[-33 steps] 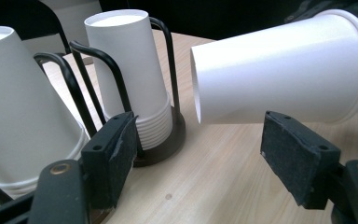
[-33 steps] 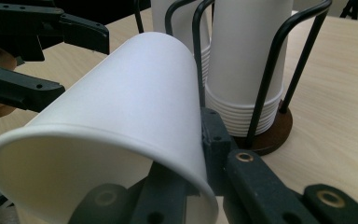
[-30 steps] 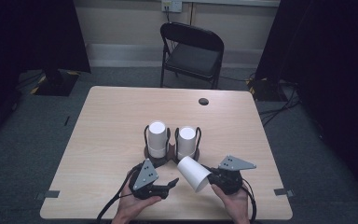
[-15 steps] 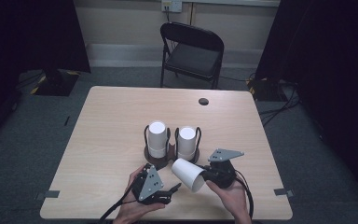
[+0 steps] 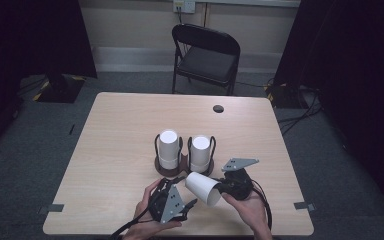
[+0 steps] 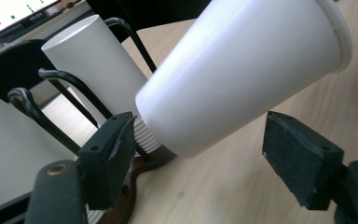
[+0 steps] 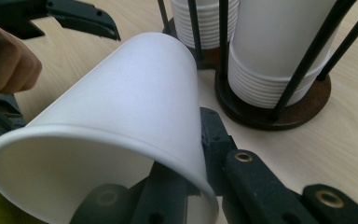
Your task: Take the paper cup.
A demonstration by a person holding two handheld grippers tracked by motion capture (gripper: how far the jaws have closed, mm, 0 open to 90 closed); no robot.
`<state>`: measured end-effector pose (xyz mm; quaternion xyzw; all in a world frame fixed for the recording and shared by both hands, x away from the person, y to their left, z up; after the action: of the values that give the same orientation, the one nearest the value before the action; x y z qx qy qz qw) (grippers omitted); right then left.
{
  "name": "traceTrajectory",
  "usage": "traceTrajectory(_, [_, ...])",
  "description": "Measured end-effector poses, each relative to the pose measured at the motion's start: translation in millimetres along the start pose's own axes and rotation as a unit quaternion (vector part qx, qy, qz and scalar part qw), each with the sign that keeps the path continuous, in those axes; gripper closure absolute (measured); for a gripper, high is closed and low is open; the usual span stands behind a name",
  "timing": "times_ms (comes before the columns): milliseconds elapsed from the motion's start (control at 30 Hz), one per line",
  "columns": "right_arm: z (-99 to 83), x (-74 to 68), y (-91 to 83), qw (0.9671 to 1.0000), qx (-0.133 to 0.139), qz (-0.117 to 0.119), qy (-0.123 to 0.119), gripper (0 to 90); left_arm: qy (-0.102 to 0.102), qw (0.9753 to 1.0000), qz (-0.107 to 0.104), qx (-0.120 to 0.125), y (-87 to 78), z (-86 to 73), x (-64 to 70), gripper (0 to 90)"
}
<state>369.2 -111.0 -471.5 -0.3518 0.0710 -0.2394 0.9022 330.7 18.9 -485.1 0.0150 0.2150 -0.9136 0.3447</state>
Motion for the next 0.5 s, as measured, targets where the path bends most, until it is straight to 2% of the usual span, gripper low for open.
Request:
traceTrajectory(133, [1.1, -0.6, -0.6, 0.9999, -0.012, 0.007, -0.003, 88.8, 0.009, 0.9999, 0.009, -0.006, 2.4, -2.0, 2.6, 20.3])
traceTrajectory(200, [1.7, -1.8, -0.1, 0.9997, -0.02, 0.011, -0.005, 88.8, 0.009, 0.9998, 0.014, 0.005, 3.9, -1.8, 4.7, 18.2])
traceTrajectory(333, [2.7, -4.8, 5.3, 0.9988, -0.04, 0.027, -0.007, 88.8, 0.04, 0.999, 0.018, -0.01, 5.9, -2.0, 7.8, 17.4])
traceTrajectory(367, [2.7, -4.8, 5.3, 0.9988, -0.04, 0.027, -0.007, 88.8, 0.043, 0.9989, 0.013, -0.012, 6.8, -1.9, 10.0, 17.4])
traceTrajectory(500, [3.8, -6.3, 9.2, 0.9978, -0.056, 0.035, -0.008, 88.8, 0.065, 0.9975, 0.019, -0.022, 10.3, -2.2, 14.8, 16.0])
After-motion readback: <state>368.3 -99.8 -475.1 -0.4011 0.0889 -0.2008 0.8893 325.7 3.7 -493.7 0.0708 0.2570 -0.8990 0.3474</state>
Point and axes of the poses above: each handheld gripper's, and its own axes: y roughly forward along the jaws, z roughly out of its top, x roughly to its right, the point moved 8 cm from there along y, roughly forward along the jaws, and after that the axes turned 15 degrees about -y, right-handed, at the moved point
